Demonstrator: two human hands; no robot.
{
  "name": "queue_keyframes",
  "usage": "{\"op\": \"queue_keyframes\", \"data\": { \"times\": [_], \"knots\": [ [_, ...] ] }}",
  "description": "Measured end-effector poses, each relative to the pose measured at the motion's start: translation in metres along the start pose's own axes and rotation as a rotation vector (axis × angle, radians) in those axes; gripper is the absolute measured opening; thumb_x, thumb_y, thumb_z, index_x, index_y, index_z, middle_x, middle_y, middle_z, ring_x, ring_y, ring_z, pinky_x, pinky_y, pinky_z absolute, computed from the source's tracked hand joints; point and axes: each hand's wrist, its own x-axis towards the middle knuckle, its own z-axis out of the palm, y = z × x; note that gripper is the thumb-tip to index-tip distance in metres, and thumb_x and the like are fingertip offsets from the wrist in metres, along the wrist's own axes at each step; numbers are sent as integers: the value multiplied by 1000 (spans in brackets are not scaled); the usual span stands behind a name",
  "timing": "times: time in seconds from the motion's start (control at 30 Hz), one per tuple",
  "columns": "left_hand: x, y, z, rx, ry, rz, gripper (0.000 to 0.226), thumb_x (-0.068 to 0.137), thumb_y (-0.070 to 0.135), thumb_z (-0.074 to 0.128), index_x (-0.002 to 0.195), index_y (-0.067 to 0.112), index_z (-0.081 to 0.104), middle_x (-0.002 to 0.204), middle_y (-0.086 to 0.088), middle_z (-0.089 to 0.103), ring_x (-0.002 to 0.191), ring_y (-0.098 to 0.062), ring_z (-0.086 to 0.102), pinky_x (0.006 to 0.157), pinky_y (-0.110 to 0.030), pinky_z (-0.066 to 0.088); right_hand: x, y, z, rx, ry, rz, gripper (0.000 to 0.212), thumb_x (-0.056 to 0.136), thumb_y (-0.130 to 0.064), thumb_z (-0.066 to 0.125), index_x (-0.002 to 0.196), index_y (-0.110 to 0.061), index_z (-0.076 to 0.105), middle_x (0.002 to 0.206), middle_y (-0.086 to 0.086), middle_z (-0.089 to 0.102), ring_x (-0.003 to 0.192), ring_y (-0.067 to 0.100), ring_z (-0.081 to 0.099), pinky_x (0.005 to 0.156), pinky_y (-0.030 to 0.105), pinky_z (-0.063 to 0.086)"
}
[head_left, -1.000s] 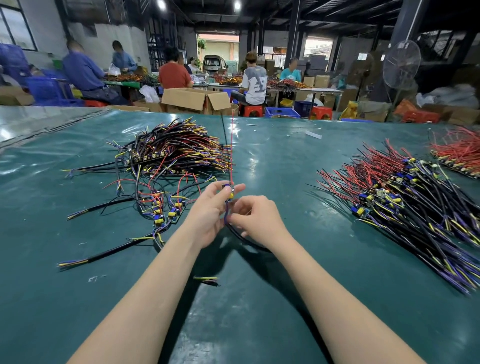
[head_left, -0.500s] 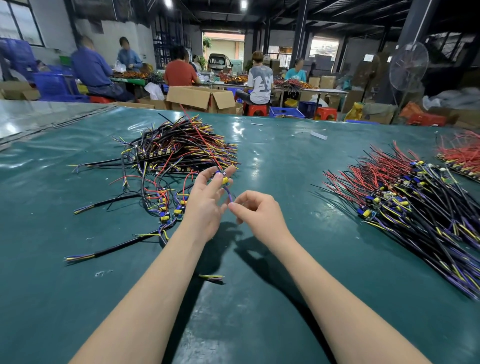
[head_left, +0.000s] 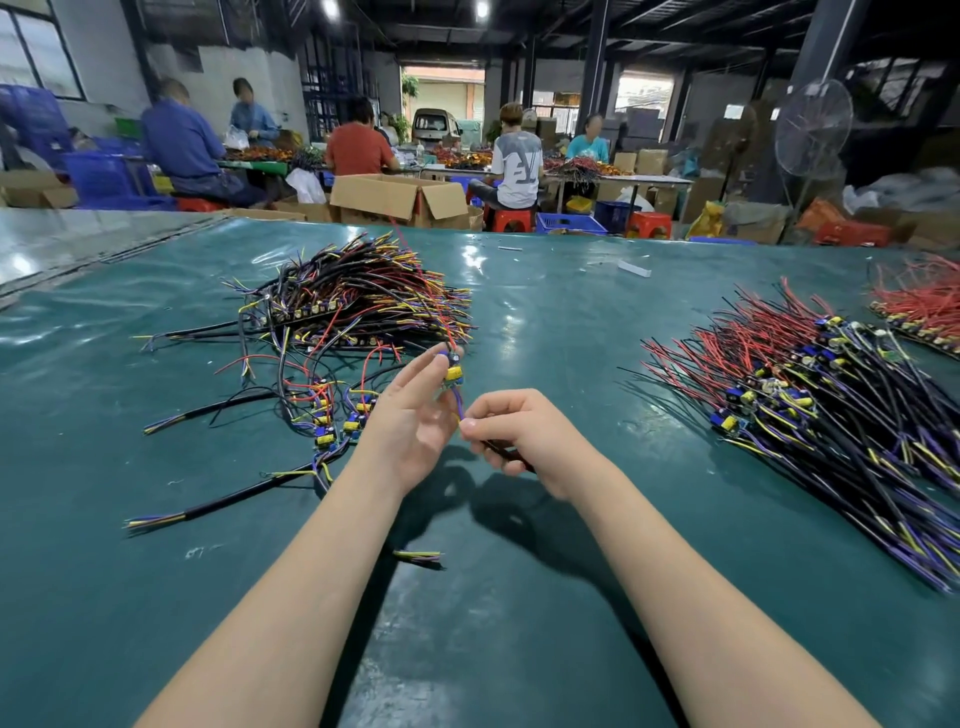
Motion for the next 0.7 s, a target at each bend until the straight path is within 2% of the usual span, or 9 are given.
{"op": "queue_keyframes", "data": {
  "times": [0.1,0.17,0.27,0.43,0.7],
  "knots": [
    [0,-2,1,49,47,-154,14,91,24,48,96,15,59,79,0,55,66,-12,49,49,-17,46,0,1,-3,71,5,-3,25,83,-1,58,61,-13,59,43,-5,50,36,6,41,35,13,23],
    [-1,-2,2,70,52,-236,17,90,26,49,87,13,60,75,0,52,63,-12,51,47,-17,47,1,1,-6,135,16,-5,24,83,-1,58,61,-13,61,44,-4,53,38,6,43,36,13,25],
    [-3,0,5,30,32,-308,16,89,21,51,79,13,59,68,-1,58,53,-9,60,50,-17,50,2,1,-10,215,39,16,26,82,-2,58,59,-14,62,47,-2,55,39,7,45,37,13,26],
    [-2,-2,7,82,72,-279,20,91,21,52,76,11,58,59,0,68,51,-6,64,50,-15,52,2,1,-8,237,74,32,30,82,-3,57,55,-15,61,45,-5,55,39,7,45,37,12,26],
    [-6,-6,9,33,147,-256,15,87,-3,55,76,6,57,59,-5,68,51,-11,66,54,-20,56,2,3,-13,160,272,146,19,78,-6,64,60,-11,58,46,0,51,35,7,48,37,11,30]
  ]
}}
